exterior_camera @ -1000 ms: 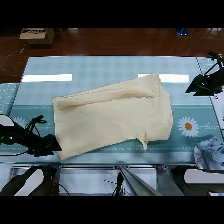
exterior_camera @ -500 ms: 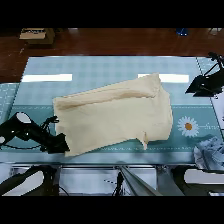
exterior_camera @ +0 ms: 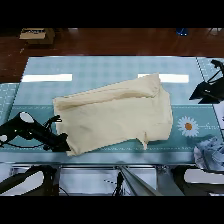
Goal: Fold the shirts.
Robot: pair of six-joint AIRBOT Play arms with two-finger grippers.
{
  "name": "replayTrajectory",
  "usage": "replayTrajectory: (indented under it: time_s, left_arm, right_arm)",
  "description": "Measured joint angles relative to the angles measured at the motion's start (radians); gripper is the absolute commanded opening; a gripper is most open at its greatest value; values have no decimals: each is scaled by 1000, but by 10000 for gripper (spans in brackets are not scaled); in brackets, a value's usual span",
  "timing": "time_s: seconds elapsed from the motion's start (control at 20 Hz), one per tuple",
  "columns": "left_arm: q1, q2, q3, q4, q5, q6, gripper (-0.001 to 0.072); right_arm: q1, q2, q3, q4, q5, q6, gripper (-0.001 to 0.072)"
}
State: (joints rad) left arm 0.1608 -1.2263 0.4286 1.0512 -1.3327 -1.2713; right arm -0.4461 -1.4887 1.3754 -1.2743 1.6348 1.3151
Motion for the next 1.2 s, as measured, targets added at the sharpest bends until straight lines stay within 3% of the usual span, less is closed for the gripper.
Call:
replayTrajectory:
  time_s: [0.25,0.65,0.75,0.9,1.2]
  left_arm:
    - [-1,0,0,0,4,16,24]
    - [-1,0,0,0,7,22,24]
    - [-1,0,0,1,7,22,24]
    - [-1,0,1,2,7,22,24]
    - [5,53,120,18,73,50,23]
  right_arm:
    - [-57,25,-252,83,-71,-48,590]
    - [41,31,-481,144,-213,-103,573]
    - [79,31,-505,153,-228,-107,435]
    - [148,31,-522,161,-253,-97,36]
    - [222,96,-444,171,-249,-106,26]
